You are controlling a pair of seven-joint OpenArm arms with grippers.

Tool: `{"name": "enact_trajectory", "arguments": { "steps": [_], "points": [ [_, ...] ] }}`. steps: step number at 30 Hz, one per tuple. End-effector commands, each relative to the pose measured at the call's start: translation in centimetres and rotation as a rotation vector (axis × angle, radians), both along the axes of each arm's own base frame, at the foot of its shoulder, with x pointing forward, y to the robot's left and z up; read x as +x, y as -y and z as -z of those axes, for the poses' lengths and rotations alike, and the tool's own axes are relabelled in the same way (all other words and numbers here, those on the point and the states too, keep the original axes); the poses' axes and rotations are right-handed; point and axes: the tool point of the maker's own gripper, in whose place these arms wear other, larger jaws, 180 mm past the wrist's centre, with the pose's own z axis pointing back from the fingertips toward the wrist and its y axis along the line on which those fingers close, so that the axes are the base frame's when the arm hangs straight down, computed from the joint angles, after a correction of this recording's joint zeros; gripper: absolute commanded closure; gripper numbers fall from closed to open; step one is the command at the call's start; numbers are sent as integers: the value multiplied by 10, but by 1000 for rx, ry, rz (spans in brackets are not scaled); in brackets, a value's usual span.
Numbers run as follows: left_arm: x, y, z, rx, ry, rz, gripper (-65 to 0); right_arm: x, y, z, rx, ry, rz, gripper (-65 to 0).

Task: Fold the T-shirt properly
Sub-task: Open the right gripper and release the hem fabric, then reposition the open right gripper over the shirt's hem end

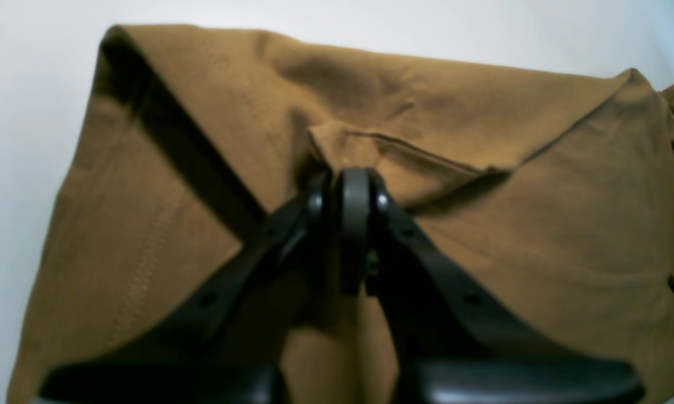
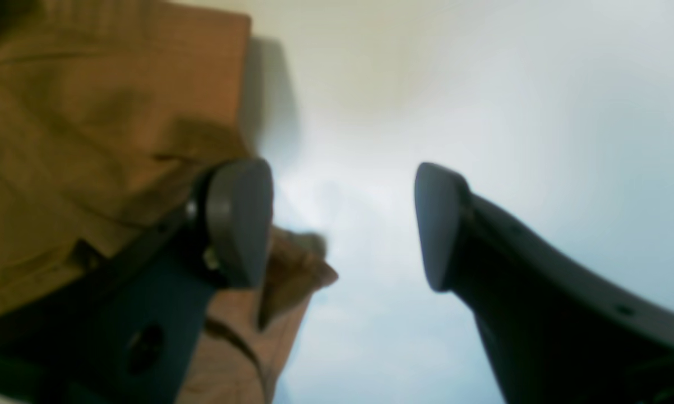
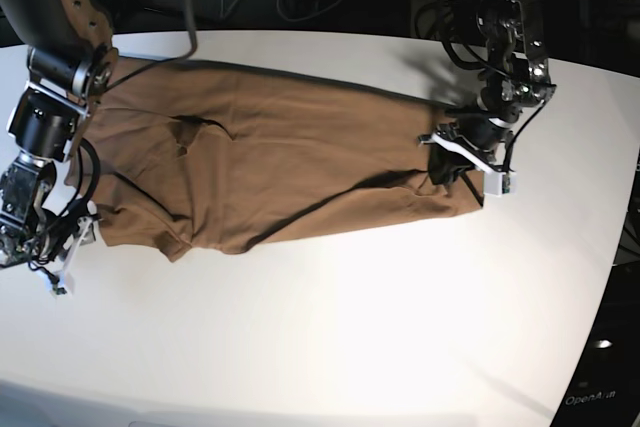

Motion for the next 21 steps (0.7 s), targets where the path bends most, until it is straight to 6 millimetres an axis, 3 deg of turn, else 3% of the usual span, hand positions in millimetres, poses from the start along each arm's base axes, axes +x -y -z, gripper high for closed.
{"name": "enact_trajectory", "arguments": {
  "steps": [1,15,21],
  "points": [
    [9,0,-13,-6,48,-1,-33,22,3,-25,-6,78,1,-406],
    [1,-4,-9,3,34,-2,-32,35,-27,-20,50,104,-29,-406],
    [0,-5,-8,6,31,-2,-32,41,-30,-20,69,158,-37,-406]
  ]
}}
